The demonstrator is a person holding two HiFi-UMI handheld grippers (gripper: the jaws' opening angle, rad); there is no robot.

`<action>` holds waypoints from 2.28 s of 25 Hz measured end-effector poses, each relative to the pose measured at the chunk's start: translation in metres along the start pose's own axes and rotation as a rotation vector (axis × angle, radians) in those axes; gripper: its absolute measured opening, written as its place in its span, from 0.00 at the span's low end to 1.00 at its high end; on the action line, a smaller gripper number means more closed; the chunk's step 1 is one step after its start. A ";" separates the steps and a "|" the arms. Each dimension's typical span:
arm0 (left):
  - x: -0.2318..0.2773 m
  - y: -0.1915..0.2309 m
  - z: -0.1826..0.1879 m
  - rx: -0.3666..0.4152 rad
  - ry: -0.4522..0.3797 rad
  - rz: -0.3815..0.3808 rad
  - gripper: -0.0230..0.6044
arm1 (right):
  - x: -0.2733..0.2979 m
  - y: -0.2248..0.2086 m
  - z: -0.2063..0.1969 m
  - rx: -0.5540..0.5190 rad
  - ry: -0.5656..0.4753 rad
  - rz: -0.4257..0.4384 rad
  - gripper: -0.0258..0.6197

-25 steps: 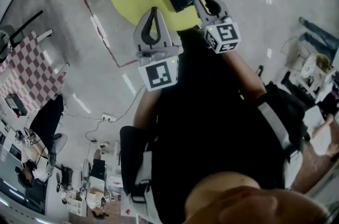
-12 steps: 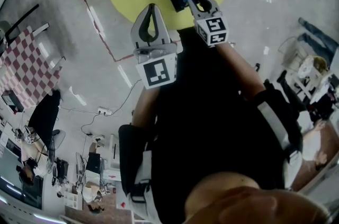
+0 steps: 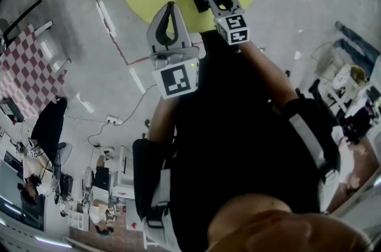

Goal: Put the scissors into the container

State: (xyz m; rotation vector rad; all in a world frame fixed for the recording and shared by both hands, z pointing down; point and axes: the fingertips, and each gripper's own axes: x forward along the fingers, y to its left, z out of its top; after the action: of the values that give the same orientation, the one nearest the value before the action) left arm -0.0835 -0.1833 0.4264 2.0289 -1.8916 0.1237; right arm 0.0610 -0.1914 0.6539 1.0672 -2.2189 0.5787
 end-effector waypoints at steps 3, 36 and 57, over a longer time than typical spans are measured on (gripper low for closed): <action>0.002 0.004 -0.003 -0.001 0.006 0.004 0.03 | 0.010 -0.001 -0.014 -0.021 0.027 -0.004 0.16; 0.021 0.013 -0.010 -0.034 0.038 0.027 0.03 | 0.087 -0.011 -0.018 0.039 0.241 -0.021 0.16; 0.030 0.020 -0.018 -0.038 0.067 0.051 0.03 | 0.129 -0.025 -0.051 0.029 0.371 -0.045 0.16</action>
State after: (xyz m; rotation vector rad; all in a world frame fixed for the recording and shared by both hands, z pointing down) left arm -0.0972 -0.2061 0.4565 1.9283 -1.8904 0.1658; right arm 0.0343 -0.2444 0.7815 0.9350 -1.8649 0.7274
